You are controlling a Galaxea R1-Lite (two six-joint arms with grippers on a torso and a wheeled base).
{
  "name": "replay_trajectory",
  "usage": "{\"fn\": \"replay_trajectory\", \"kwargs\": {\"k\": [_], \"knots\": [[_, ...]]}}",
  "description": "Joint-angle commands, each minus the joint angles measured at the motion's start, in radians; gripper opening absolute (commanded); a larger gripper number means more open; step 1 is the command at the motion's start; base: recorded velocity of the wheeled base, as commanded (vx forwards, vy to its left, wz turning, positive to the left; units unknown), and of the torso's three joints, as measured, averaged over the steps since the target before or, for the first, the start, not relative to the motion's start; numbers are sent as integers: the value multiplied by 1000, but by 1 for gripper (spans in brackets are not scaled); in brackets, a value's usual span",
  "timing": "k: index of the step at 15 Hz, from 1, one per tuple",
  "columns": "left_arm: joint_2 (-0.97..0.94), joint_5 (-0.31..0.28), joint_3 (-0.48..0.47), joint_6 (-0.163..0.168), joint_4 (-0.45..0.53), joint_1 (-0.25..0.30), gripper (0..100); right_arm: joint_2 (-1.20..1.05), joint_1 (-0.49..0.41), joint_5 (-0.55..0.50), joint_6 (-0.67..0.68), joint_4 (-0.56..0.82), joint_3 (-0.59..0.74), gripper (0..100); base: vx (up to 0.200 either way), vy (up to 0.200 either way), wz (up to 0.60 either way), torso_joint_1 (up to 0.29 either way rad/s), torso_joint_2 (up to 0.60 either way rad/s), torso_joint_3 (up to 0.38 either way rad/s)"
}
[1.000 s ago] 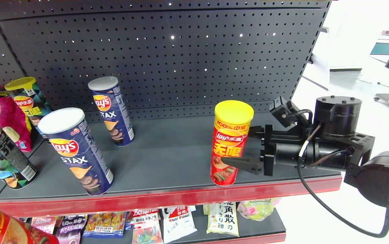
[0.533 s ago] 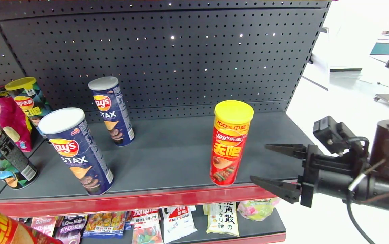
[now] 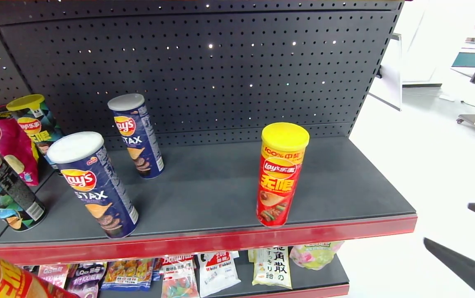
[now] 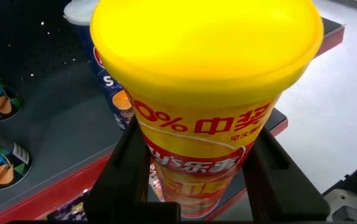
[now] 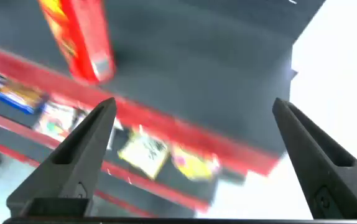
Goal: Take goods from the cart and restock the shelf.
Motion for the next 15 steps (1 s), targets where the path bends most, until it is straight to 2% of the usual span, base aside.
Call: {"fn": "replay_trajectory", "kwargs": {"k": [1, 3, 4, 5, 6, 7, 8, 9, 10, 11, 12, 13, 15], "knots": [[1, 0, 0, 0, -1, 0, 0, -479, -177, -90, 6, 612, -231, 100, 0, 0, 0, 0, 0, 0], [-4, -14, 10, -2, -1, 0, 0, -518, -364, -92, 74, 734, -270, 100, 0, 0, 0, 0, 0, 0], [-7, -20, 22, -2, -4, 0, 0, -556, -433, -83, 74, 742, -225, 100, 0, 0, 0, 0, 0, 0], [-7, -28, 25, -2, -4, 0, 0, -608, -463, -60, 72, 725, -145, 100, 0, 0, 0, 0, 0, 0], [-7, -29, 25, -2, -4, 0, 0, -622, -464, -51, 74, 720, -125, 100, 0, 0, 0, 0, 0, 0], [-6, -32, 25, -2, -4, 0, 0, -725, -452, -1, 71, 644, 23, 100, 0, 0, 0, 0, 0, 0], [-1, -34, 22, -3, -5, 0, 0, -776, -441, -1, 31, 467, 195, 100, 0, 0, 0, 0, 0, 0], [-4, -34, 22, -3, -7, 0, 0, -774, -441, 9, 29, 420, 209, 100, 0, 0, 0, 0, 0, 0], [-10, -55, 22, -11, -5, 0, 0, -776, -440, 189, 46, 395, 221, 100, 0, 0, 0, 0, 0, 0], [-18, -81, 30, -25, -5, 0, 0, -776, -440, 261, 100, 381, 234, 100, 0, 0, 0, 0, 0, 0], [-22, -89, 33, -32, -5, 0, 0, -776, -440, 258, 109, 375, 243, 100, 0, 0, 0, 0, 0, 0], [-29, -109, 36, -71, -7, 0, 0, -776, -440, 226, 105, 289, 275, 100, 0, 0, 0, 0, 0, 0], [-30, -106, 37, -74, -9, 0, 0, -776, -441, 78, 126, 200, 318, 100, 0, 0, 0, 0, 0, 0]]}}
